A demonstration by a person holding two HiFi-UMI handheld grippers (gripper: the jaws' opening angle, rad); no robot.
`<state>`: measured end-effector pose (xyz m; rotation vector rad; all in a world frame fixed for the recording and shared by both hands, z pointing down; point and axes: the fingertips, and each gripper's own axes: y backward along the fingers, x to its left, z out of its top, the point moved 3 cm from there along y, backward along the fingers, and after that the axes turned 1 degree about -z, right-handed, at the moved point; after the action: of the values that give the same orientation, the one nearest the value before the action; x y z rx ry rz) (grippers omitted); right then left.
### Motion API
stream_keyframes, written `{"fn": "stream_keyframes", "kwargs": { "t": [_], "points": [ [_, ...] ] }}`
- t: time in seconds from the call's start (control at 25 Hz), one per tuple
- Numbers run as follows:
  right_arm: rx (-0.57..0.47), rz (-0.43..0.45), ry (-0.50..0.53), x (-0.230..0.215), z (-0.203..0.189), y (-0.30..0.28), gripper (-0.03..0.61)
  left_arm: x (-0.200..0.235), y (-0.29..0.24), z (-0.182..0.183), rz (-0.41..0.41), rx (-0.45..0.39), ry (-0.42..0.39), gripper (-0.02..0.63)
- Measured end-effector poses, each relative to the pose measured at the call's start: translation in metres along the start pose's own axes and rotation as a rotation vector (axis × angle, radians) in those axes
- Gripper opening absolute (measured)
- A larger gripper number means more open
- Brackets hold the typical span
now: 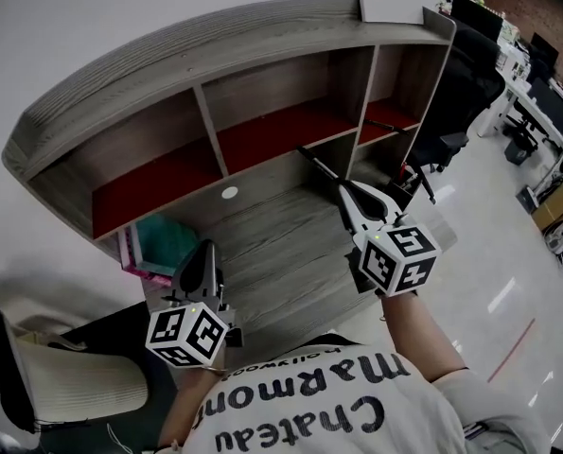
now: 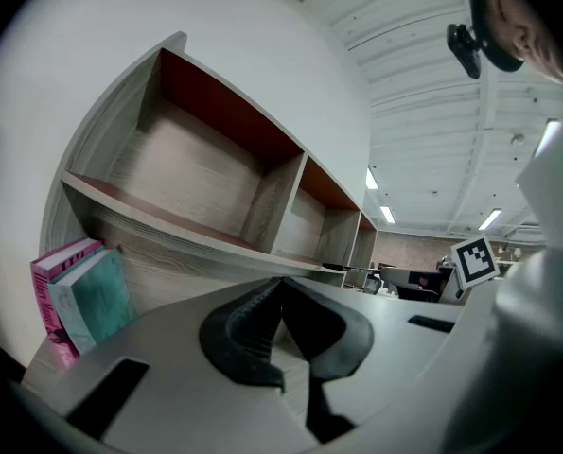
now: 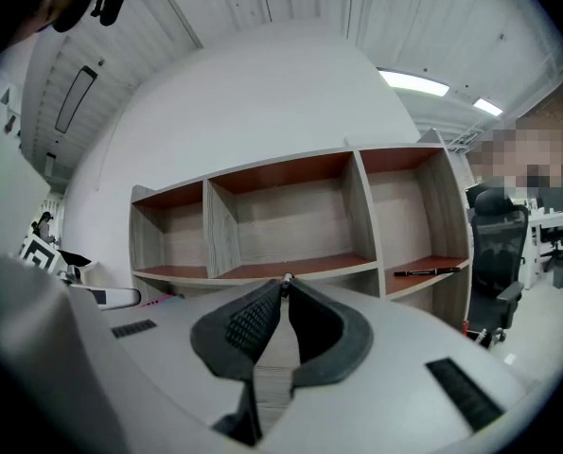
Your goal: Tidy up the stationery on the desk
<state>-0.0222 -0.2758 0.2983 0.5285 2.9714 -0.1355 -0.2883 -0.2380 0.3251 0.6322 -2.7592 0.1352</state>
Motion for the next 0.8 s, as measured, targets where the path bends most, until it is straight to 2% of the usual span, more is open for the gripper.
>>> {"fn": "stream_keyframes", "kwargs": {
  "t": [0.8],
  "points": [
    [0.010, -0.320, -0.036, -0.024, -0.030, 0.114, 0.040, -0.041, -0.006, -0.033, -0.253, 0.117, 0.024, 0.015]
  ]
}}
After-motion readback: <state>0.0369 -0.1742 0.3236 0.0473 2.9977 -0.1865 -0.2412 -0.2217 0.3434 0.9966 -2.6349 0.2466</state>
